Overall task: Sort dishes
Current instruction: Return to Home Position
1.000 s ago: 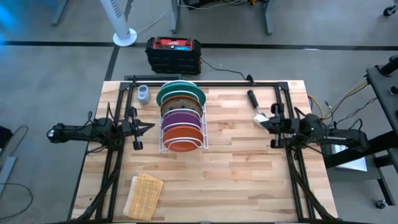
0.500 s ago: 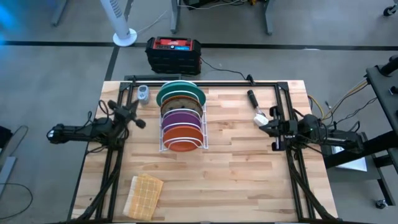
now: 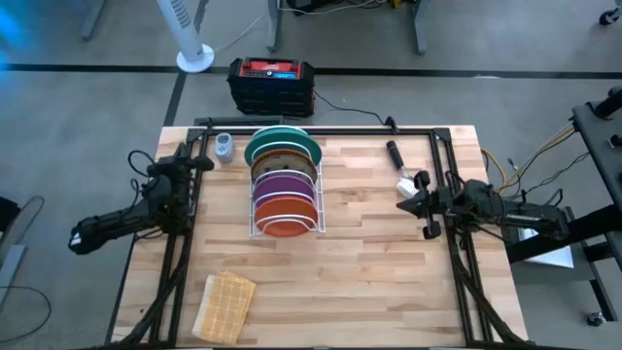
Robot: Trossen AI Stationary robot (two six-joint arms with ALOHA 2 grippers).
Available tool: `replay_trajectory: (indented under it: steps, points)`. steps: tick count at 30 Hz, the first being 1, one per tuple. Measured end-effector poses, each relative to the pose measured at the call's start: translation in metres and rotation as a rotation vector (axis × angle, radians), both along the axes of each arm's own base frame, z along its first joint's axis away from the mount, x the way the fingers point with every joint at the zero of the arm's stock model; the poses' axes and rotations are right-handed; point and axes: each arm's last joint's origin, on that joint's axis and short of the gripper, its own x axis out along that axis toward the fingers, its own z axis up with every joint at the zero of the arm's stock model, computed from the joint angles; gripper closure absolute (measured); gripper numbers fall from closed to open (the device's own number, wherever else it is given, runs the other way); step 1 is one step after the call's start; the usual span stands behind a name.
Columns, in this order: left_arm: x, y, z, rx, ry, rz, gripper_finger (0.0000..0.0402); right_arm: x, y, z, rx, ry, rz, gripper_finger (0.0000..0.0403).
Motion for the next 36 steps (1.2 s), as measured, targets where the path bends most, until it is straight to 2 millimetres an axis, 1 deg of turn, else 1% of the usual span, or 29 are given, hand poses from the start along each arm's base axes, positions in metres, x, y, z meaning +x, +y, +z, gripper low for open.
replay_trajectory:
  steps: [2,5,8,11,36]
  points:
    - [-0.001,0.003,-0.001,0.004,-0.108,0.034,0.0401,0.001,0.000,-0.004,0.058,0.042,0.009,0.0403]
    - [-0.002,0.005,-0.002,0.014,-0.228,0.058,0.0401,0.001,0.000,-0.008,0.212,0.106,0.029,0.0403]
    - [-0.002,0.005,-0.002,0.015,-0.248,0.057,0.0401,0.002,0.000,-0.012,0.323,0.152,0.039,0.0403]
    - [-0.002,0.005,-0.002,0.016,-0.248,0.057,0.0401,0.002,0.000,-0.014,0.389,0.176,0.043,0.0403]
    - [-0.002,0.005,-0.002,0.016,-0.249,0.056,0.0401,0.002,0.000,-0.014,0.405,0.179,0.045,0.0403]
